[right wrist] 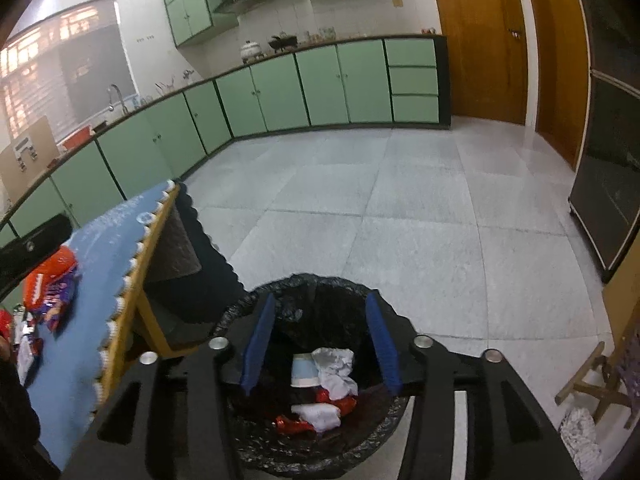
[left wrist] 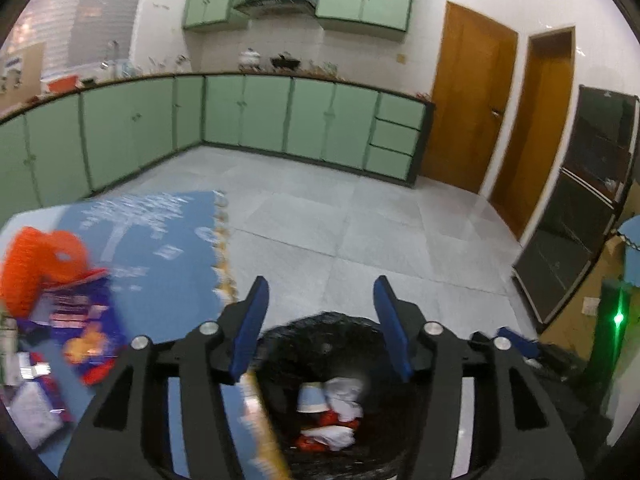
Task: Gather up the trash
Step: 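Move both grippers back toward the remaining trash on the table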
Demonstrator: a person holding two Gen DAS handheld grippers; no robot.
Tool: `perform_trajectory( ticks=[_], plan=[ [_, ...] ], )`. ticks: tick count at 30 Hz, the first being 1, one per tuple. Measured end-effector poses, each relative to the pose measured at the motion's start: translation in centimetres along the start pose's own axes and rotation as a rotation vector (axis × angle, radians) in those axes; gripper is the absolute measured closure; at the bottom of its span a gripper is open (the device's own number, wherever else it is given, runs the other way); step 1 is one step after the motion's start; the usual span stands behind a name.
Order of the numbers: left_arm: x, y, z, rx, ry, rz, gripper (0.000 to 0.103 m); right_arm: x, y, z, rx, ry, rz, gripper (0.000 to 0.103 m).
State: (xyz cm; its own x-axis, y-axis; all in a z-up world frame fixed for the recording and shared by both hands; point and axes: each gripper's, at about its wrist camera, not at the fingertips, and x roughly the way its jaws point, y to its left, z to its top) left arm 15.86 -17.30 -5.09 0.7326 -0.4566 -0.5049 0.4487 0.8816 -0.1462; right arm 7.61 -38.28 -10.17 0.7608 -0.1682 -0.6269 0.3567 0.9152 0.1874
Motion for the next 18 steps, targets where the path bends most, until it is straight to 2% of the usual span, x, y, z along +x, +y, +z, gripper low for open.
perform_trajectory(
  ticks=[2,8,14,18],
  plan=[
    [-2.4,2.0,-0.3,-0.023,-0.03,0.047,0.038,-1.3,1.5,0.1,-0.017,-0.028,0.013,0.04],
    [-7.9,9.2,-1.6,-0.077,-0.044,0.193,0.03,-3.7,7.2,0.2,-0.082,-0.085,0.112,0.021],
    [-13.2,16.5,-2.9,-0.126,-0.064,0.403,0.03,-4.0,15.0,-0.3,-0.152,-0.079,0.251,0.02],
    [-16.2,20.4,-3.9,-0.132,-0.074,0.532,0.029,-2.8,20.4,-1.0,-0.225,-0.055,0.311,0.02]
  ],
)
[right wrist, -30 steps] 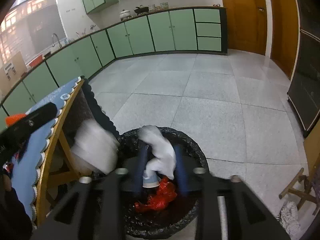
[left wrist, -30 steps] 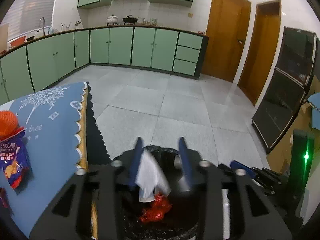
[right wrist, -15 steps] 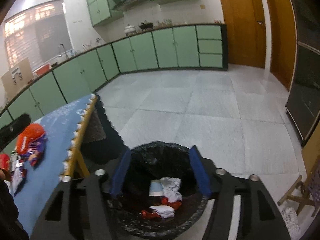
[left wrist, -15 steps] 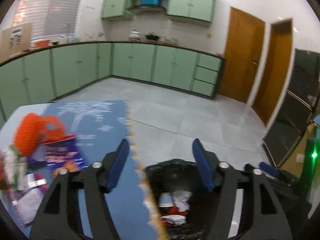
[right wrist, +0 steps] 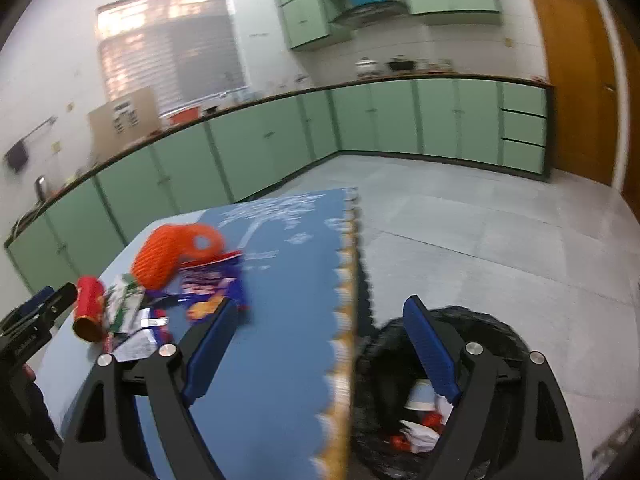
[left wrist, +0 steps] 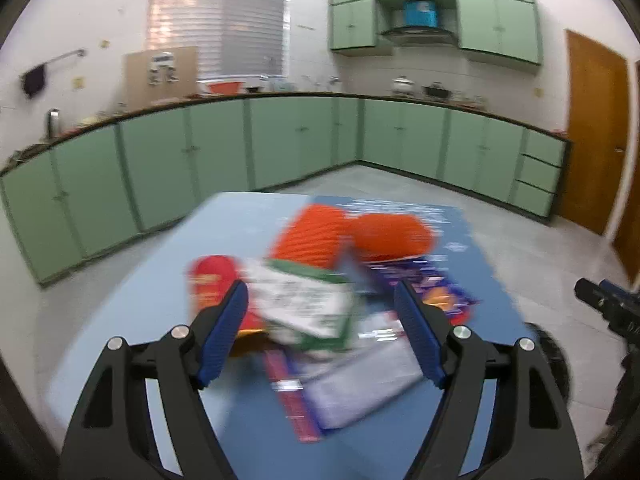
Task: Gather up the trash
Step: 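Move both grippers back toward the remaining trash on the table, then grasp the red paper cup with the left gripper while the right gripper grasps the blue biscuit bag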
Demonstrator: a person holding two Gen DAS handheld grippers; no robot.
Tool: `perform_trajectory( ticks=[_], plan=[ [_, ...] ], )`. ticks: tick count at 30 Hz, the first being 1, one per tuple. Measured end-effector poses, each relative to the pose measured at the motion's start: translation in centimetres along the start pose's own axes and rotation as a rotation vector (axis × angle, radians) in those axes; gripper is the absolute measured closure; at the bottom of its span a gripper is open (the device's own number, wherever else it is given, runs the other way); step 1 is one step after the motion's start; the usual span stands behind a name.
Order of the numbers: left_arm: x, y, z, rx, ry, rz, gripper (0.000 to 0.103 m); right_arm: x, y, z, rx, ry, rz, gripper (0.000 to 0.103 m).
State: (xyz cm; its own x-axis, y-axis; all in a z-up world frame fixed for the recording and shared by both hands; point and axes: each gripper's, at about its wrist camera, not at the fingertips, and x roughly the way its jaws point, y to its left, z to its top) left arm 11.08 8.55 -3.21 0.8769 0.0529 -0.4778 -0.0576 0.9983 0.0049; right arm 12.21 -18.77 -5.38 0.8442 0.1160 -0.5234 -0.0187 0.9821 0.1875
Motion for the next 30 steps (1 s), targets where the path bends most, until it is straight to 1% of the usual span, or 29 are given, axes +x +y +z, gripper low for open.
perform_trajectory(
  ticks=[2,5,9,11,16,20,22,25,27,28,30],
  plan=[
    [0.3,2.4,-0.1,-0.015,0.008,0.05,0.028,1.8,2.3,0.1,-0.026,0.014,0.03,0.02],
    [0.8,4.5,0.1,-0.043,0.018,0.082,0.028,4.5,4.8,-0.1,-0.058,0.048,0.047,0.02],
    [2.4,6.3,0.1,-0.063,0.04,0.102,0.028,7.9,6.8,-0.8,-0.076,0.093,0.019,0.022],
    [3.0,6.7,-0.4,-0.068,0.051,0.106,0.028,9.0,7.1,-1.1,-0.063,0.109,0.005,0.023],
    [5.1,6.9,-0.6,-0.093,0.089,0.092,0.026,11.5,8.0,-1.1,-0.078,0.169,-0.026,0.023],
    [6.2,6.8,-0.5,-0.095,0.107,0.087,0.025,12.7,7.5,-1.0,-0.057,0.209,-0.045,0.023],
    [6.6,7.0,-0.7,-0.104,0.114,0.087,0.025,13.3,7.3,-1.1,-0.049,0.233,-0.045,0.025],
    [6.9,7.2,-0.9,-0.124,0.127,0.086,0.023,13.7,7.5,-1.3,-0.064,0.262,-0.033,0.033],
    [7.2,7.4,-0.9,-0.134,0.137,0.083,0.023,14.0,7.7,-1.4,-0.075,0.282,-0.016,0.046],
    [7.4,7.5,-1.0,-0.136,0.143,0.083,0.022,14.2,7.8,-1.3,-0.077,0.286,-0.013,0.05],
    [7.6,7.6,-1.1,-0.141,0.154,0.083,0.022,14.2,7.9,-1.4,-0.083,0.291,-0.006,0.06]
  ],
)
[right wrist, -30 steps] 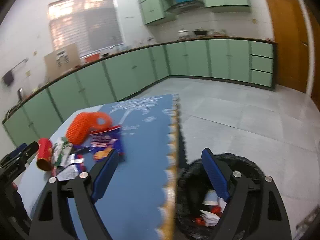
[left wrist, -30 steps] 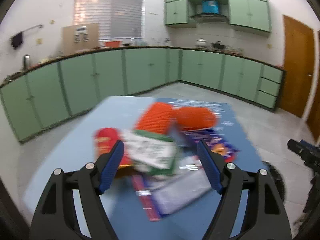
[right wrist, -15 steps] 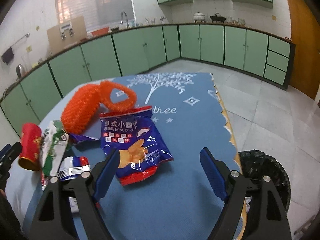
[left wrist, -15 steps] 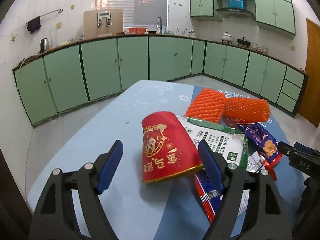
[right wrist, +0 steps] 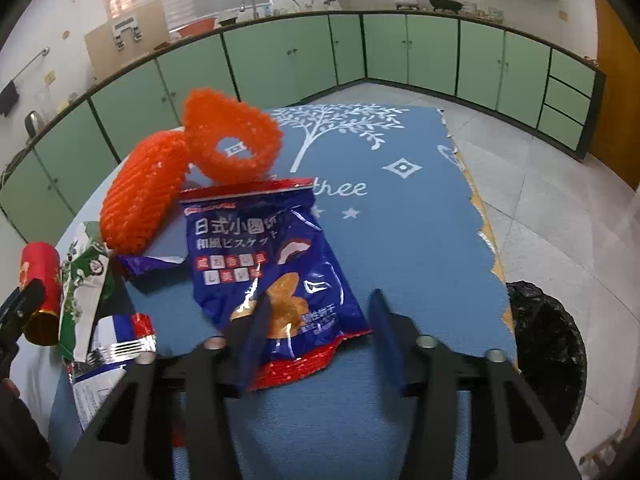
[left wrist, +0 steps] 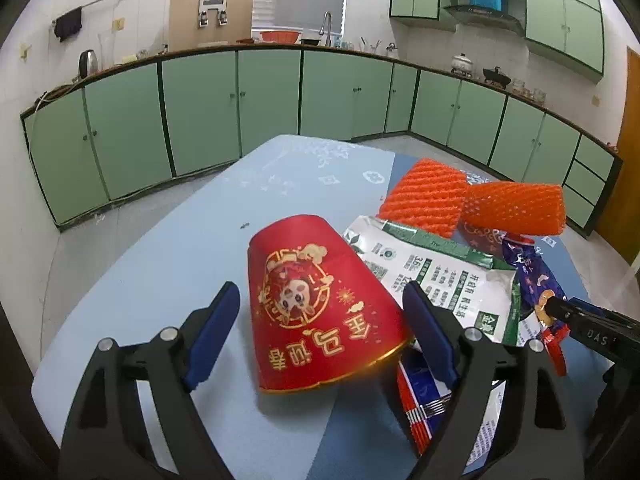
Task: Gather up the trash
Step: 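Grasp the red paper cup with the left gripper while the right gripper grasps the blue biscuit bag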
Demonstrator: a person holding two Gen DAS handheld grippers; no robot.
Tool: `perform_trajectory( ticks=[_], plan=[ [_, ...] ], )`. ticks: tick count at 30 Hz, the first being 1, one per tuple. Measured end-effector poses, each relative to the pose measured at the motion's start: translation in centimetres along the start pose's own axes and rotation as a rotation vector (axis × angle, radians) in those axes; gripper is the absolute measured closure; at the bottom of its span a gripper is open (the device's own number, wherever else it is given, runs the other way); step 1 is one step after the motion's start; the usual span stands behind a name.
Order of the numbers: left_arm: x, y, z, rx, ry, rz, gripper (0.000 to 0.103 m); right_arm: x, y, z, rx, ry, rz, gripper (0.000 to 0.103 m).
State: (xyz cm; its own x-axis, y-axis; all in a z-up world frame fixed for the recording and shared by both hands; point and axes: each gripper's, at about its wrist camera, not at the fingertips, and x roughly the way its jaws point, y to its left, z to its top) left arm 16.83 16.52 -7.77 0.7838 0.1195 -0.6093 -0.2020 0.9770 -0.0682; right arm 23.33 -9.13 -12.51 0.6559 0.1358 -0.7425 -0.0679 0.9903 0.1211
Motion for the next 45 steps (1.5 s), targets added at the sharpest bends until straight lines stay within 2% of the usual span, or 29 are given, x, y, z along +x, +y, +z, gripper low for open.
perform_trajectory(
  ticks=[2,5,6,7,8,12,14,15,16,21,23,24,25,29,33,36,39,41,44,45],
  plan=[
    [0.3,0.0,0.0,-0.005,0.013,-0.005,0.022,0.0,-0.1,0.0,0.002,-0.005,0.008,0.068],
    [0.3,0.1,-0.1,-0.014,0.014,-0.011,0.028,-0.3,-0.2,-0.1,0.008,-0.014,0.026,0.07],
    [0.2,0.1,-0.1,-0.015,0.011,-0.012,0.033,-0.4,-0.2,-0.1,0.006,-0.018,0.027,0.07],
    [0.0,0.1,-0.1,-0.018,0.005,-0.014,0.04,-0.6,-0.1,-0.2,0.002,-0.026,0.029,0.07],
    [-0.3,0.1,-0.1,-0.019,-0.004,-0.015,0.043,-0.9,0.0,-0.3,-0.001,-0.035,0.031,0.071],
    [-1.1,0.1,0.3,-0.007,-0.04,-0.008,0.073,-1.7,0.0,-0.6,0.001,-0.056,0.046,0.073],
    [-1.3,0.2,0.6,-0.014,-0.051,-0.015,0.083,-2.3,0.0,-0.8,0.005,-0.065,0.051,0.073],
    [-1.5,0.2,0.7,-0.017,-0.057,-0.017,0.091,-2.7,-0.1,-0.9,0.009,-0.073,0.055,0.073],
    [-1.7,0.2,0.8,-0.016,-0.066,-0.019,0.103,-3.2,-0.2,-1.0,0.014,-0.084,0.061,0.073],
    [-2.8,0.6,0.8,-0.031,-0.063,-0.061,0.099,-5.2,-0.2,-1.2,0.008,-0.115,0.071,0.073],
    [-3.7,0.8,0.4,-0.033,-0.065,-0.061,0.081,-5.7,-0.1,-1.2,-0.003,-0.129,0.07,0.073],
    [-4.3,0.9,-0.1,-0.035,-0.074,-0.059,0.057,-6.1,0.0,-1.3,-0.008,-0.136,0.071,0.073],
    [-4.7,1.0,-0.4,-0.035,-0.082,-0.053,0.045,-6.4,0.0,-1.3,-0.009,-0.141,0.074,0.073],
    [-5.1,0.7,-1.7,0.007,-0.086,-0.032,0.041,-7.3,0.2,-1.5,-0.011,-0.16,0.077,0.073],
    [-4.2,0.3,-2.1,0.003,-0.045,-0.05,0.038,-7.4,0.2,-1.6,-0.01,-0.16,0.076,0.073],
    [-3.4,-0.2,-2.4,0.033,-0.038,-0.003,0.037,-7.4,0.1,-1.9,-0.005,-0.159,0.079,0.073],
    [-2.4,0.5,-2.3,0.008,-0.03,0.02,0.038,-7.5,0.1,-2.3,-0.005,-0.159,0.085,0.073],
    [-2.0,0.9,-2.1,-0.006,-0.027,0.028,0.04,-7.5,0.1,-2.4,-0.008,-0.159,0.085,0.073],
    [-1.7,1.0,-2.1,-0.008,-0.019,0.029,0.049,-7.5,0.3,-2.6,-0.01,-0.161,0.085,0.073],
    [-1.5,1.0,-2.1,-0.006,-0.013,0.029,0.055,-7.5,0.4,-2.6,-0.009,-0.161,0.087,0.073]
  ],
)
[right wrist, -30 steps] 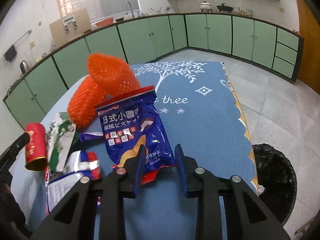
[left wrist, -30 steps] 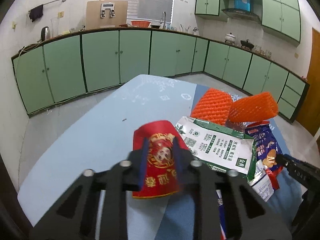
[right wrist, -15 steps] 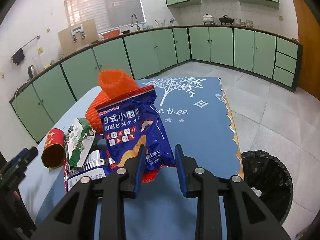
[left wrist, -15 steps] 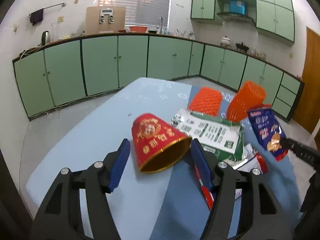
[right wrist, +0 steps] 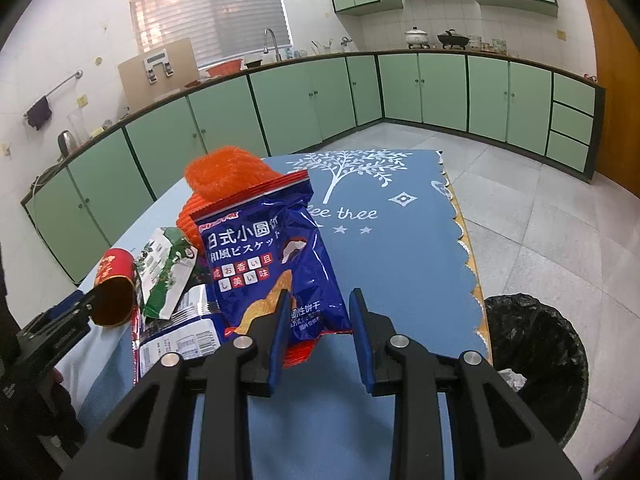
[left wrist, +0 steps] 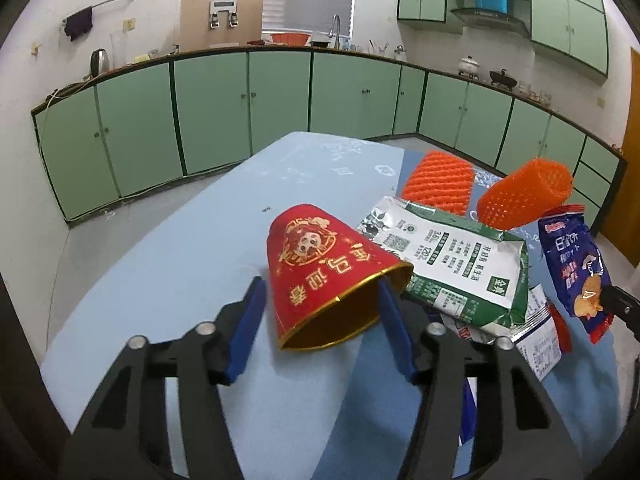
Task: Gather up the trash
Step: 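Grasp the red paper cup with the left gripper while the right gripper grasps the blue biscuit bag, then carry the red cup and blue biscuit bag over the bin and release both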
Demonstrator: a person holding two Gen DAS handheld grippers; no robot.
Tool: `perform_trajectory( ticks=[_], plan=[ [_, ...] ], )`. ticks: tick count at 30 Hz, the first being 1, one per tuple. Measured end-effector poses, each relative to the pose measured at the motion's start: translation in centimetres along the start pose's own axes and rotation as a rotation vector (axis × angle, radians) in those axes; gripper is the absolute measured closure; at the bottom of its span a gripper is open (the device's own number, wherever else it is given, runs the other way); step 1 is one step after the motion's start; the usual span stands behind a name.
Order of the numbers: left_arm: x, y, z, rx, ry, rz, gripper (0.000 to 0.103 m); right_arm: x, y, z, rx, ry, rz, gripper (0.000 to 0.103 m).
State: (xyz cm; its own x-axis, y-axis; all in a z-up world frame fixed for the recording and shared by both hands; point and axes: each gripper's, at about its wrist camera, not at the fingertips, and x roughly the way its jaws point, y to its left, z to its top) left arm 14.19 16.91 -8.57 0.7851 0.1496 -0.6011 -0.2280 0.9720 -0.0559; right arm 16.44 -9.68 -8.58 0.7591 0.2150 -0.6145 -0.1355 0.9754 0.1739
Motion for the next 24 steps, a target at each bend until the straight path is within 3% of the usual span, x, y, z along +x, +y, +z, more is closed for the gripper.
perform_trajectory(
  ticks=[4,7,16,24],
  plan=[
    [0.3,-0.2,0.1,0.008,0.015,0.0,0.082,0.0,0.2,-0.2,-0.004,0.001,0.003,0.073],
    [0.3,-0.2,0.0,0.005,0.016,-0.002,0.093,-0.2,0.4,-0.4,-0.004,0.002,0.003,0.073],
    [-2.7,-0.2,0.8,-0.006,-0.087,-0.014,0.101,-0.9,0.1,-0.4,0.007,-0.015,0.005,0.073],
    [-6.1,-2.2,1.5,0.0,-0.173,-0.104,0.101,-2.9,-1.0,-0.2,0.027,-0.053,-0.012,0.073]
  ],
)
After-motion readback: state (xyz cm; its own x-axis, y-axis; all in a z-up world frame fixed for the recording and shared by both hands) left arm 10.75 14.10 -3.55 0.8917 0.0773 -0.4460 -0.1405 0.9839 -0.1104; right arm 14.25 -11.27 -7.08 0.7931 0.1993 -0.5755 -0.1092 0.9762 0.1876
